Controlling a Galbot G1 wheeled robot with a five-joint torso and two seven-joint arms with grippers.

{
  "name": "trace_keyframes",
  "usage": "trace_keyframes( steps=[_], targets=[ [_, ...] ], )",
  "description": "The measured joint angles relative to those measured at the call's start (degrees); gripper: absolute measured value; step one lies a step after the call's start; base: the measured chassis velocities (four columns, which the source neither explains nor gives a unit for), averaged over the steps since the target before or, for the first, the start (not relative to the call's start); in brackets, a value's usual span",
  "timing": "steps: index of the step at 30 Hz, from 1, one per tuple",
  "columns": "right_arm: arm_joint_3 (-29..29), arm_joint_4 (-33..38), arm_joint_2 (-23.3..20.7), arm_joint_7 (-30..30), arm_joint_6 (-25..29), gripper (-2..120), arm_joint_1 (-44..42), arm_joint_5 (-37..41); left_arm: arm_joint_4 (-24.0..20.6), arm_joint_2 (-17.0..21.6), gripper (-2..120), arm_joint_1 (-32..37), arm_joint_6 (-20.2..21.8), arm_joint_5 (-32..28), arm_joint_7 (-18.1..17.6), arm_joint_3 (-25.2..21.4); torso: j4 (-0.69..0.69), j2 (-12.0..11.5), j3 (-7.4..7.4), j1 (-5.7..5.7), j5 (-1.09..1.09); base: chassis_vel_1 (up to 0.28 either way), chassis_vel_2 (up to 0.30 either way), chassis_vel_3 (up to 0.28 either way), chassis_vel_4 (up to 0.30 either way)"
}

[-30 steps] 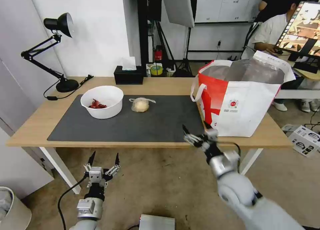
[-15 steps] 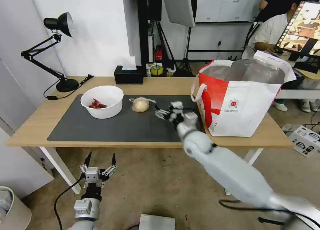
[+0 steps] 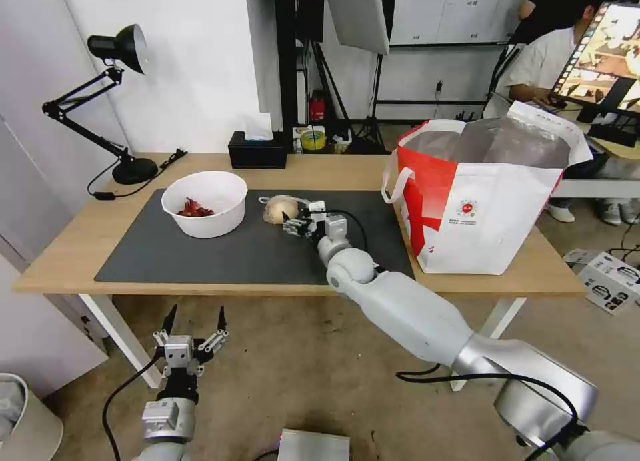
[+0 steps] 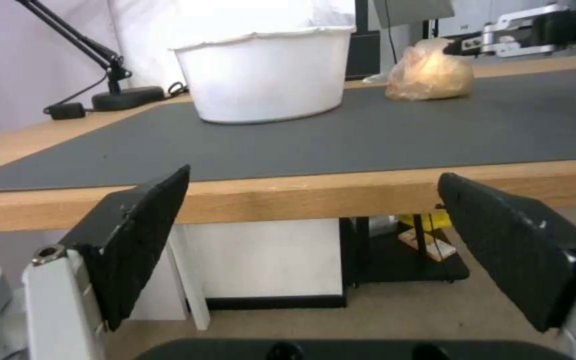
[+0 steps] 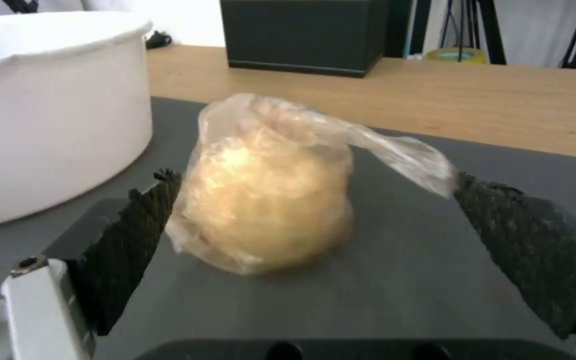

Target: Pick up the trash from the table and place it into the takeout bag.

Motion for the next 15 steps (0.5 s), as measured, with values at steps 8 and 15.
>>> trace_keyframes(
  steps=[8,15],
  targets=[
    [-0.96,-6.65,4.08,-1.73,0.65,100,2.87,-0.16,0.24,0.09,100,-0.12,-0.41,-0.03,-0.01,-0.1,0.0,0.0,0.0,0.0,0.0,0.0,0.0,0.0,0.0],
    [-1.72,-10.39,6.7,-2.45,0.61,100,4.31,-0.16,0.24,0.12,100,0.16,-1.0,-0.03,-0.01,-0.16,0.0,0.01,0.0,0.0,0.0,0.0,0.0,0.0,0.0]
  ],
)
